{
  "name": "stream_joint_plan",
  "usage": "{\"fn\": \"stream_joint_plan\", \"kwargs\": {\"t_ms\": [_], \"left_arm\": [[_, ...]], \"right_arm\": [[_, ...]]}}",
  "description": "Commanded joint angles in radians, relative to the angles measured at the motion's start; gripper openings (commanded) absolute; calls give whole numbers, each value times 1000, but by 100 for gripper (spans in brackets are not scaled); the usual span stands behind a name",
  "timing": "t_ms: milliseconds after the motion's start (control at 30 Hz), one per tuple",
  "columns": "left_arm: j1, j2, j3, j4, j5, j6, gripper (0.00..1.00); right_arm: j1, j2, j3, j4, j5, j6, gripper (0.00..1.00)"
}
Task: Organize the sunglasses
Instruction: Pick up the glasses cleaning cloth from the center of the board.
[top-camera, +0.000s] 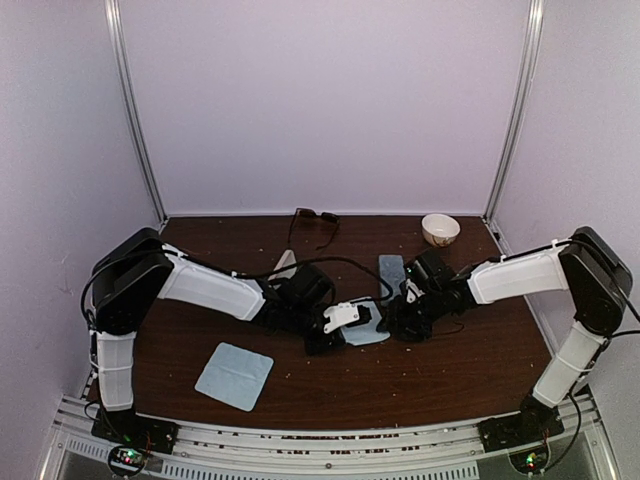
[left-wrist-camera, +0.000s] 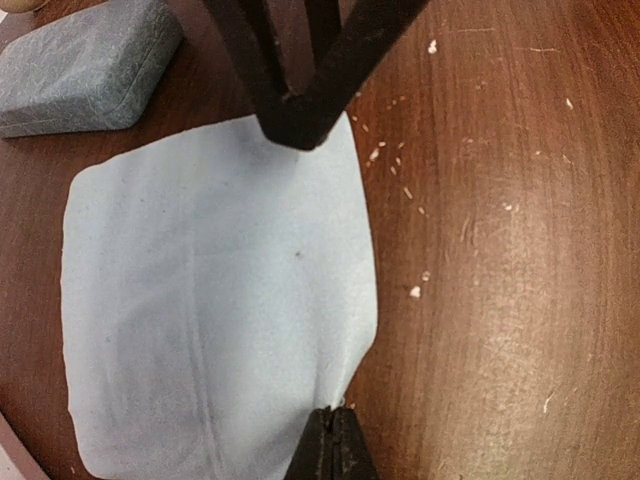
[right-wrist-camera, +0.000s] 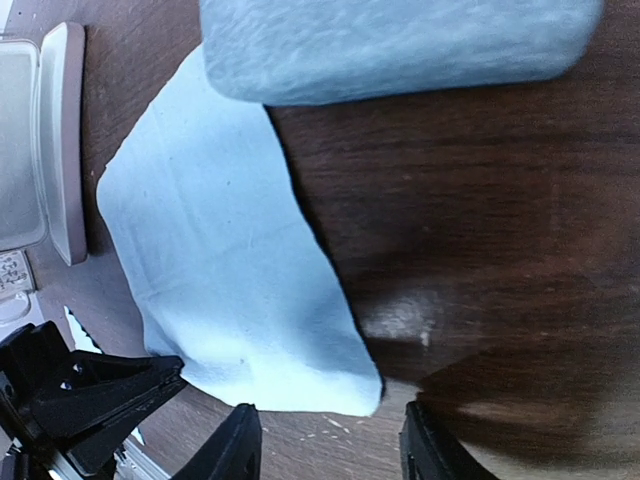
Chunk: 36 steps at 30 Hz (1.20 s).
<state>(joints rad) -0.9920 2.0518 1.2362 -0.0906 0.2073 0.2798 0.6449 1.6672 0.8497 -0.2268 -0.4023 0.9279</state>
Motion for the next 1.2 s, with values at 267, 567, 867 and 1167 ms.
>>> {"fn": "stream_joint_plan", "kwargs": {"t_ms": [267, 567, 867, 1167], "left_arm": [[1, -8, -24, -12, 24, -8, 0], [1, -4, -24, -11, 26, -11, 0], [1, 0, -22, -12, 26, -13, 0], [2, -13, -27, -14, 31, -23, 0]], "right_arm": [[9, 53, 31, 11, 8, 17, 37], [9, 73, 21, 28, 6, 17, 24], [9, 84, 16, 18, 26, 1, 15], [9, 83, 19, 1, 28, -23, 0]]}}
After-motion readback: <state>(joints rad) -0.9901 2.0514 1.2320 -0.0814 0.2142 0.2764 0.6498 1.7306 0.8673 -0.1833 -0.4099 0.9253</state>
